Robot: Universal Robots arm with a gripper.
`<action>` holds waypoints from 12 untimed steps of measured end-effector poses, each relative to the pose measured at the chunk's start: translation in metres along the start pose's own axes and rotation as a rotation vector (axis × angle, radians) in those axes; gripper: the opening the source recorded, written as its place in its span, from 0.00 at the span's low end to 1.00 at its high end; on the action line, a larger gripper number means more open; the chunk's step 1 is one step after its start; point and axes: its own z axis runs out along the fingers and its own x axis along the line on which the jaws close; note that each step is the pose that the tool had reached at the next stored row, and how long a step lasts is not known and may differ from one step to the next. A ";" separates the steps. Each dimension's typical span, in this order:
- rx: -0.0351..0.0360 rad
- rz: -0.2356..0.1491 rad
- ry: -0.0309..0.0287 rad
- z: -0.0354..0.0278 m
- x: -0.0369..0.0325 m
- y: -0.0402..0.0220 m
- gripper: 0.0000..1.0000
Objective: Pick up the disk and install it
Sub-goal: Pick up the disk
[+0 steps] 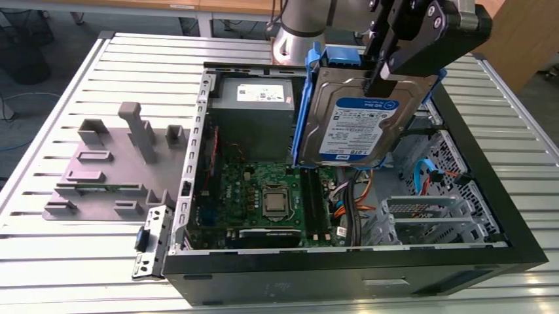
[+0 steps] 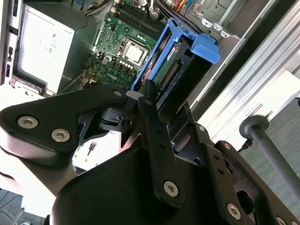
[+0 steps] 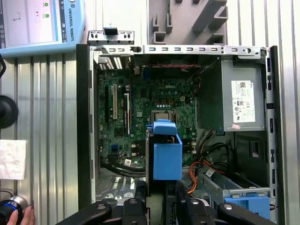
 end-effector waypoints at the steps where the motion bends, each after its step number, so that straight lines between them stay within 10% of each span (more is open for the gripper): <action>1: 0.0000 0.000 0.0000 0.0000 0.0000 0.0000 0.35; 12: 0.0000 0.000 0.0000 0.0005 -0.0006 -0.0108 0.35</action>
